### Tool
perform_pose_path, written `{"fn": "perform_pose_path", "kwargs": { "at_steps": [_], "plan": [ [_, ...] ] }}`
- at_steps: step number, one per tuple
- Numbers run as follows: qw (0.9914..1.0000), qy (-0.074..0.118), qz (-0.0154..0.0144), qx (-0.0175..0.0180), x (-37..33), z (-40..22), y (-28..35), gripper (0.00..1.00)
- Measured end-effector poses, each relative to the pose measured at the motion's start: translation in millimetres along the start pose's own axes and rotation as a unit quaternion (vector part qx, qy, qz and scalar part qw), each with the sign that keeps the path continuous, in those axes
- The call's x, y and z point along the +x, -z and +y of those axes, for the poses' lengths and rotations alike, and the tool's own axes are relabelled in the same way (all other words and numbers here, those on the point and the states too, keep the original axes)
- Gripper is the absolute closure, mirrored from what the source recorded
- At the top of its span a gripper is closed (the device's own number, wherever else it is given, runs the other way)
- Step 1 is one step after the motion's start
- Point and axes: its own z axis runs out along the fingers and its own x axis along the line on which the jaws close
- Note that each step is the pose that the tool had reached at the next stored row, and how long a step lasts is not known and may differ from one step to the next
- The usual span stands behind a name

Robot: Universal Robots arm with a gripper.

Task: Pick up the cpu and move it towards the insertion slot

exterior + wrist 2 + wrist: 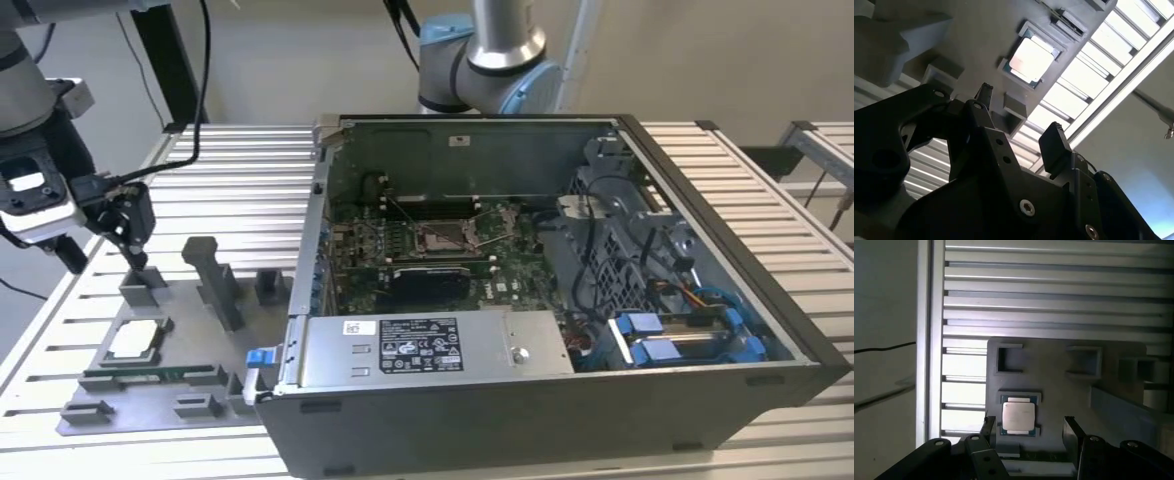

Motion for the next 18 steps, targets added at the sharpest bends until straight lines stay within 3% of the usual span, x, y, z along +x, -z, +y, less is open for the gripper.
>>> {"fn": "perform_pose_path", "kwargs": {
  "at_steps": [18],
  "plan": [
    [1.00000, 0.000, -0.0014, 0.0000, 2.9, -1.1, -32.0, 0.00]
  ]
}}
